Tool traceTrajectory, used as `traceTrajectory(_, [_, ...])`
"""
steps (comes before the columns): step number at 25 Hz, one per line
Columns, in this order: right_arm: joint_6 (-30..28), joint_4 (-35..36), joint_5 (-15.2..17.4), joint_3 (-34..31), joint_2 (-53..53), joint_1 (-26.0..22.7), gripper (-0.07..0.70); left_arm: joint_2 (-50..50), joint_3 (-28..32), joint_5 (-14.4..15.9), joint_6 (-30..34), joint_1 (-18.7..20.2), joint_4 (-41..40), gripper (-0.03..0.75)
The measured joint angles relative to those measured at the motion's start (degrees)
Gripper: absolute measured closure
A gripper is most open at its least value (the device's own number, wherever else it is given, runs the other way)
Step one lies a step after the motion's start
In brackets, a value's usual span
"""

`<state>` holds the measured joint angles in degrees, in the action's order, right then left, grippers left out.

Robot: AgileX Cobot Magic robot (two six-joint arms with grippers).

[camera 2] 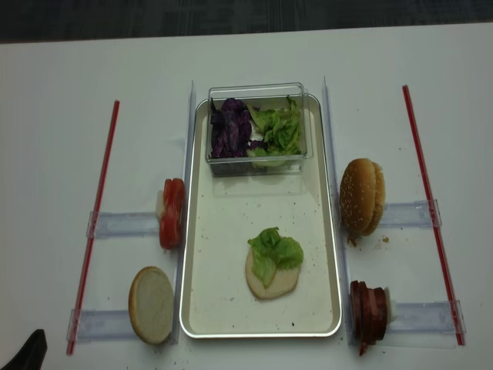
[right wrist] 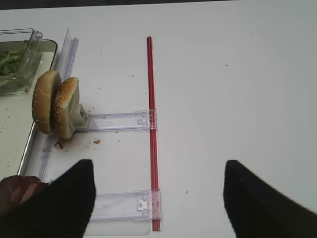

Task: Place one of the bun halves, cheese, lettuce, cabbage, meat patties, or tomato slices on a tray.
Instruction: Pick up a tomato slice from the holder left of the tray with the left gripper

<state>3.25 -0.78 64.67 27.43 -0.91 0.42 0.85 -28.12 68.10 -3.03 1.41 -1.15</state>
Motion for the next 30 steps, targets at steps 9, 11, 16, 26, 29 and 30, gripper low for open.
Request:
traceTrajectory(9, [0.0, 0.0, 0.0, 0.0, 0.0, 0.0, 0.169, 0.0, 0.0, 0.0, 0.0, 0.0, 0.0, 0.118])
traceTrajectory(11, [0.0, 0.0, 0.0, 0.0, 0.0, 0.0, 0.184, 0.0, 0.0, 0.0, 0.0, 0.0, 0.0, 0.118])
traceTrajectory(16, [0.0, 0.0, 0.0, 0.0, 0.0, 0.0, 0.211, 0.0, 0.0, 0.0, 0.0, 0.0, 0.0, 0.118])
traceTrajectory(26, [0.0, 0.0, 0.0, 0.0, 0.0, 0.0, 0.218, -4.4, -0.2, 1.3, -2.9, 0.0, -2.0, 0.118])
traceTrajectory(29, [0.0, 0.0, 0.0, 0.0, 0.0, 0.0, 0.229, -12.3, -0.7, 1.4, -2.9, 0.0, -2.2, 0.118])
traceTrajectory(30, [0.0, 0.0, 0.0, 0.0, 0.0, 0.0, 0.232, -15.3, -0.7, 1.4, -3.0, 0.0, -2.5, 0.118])
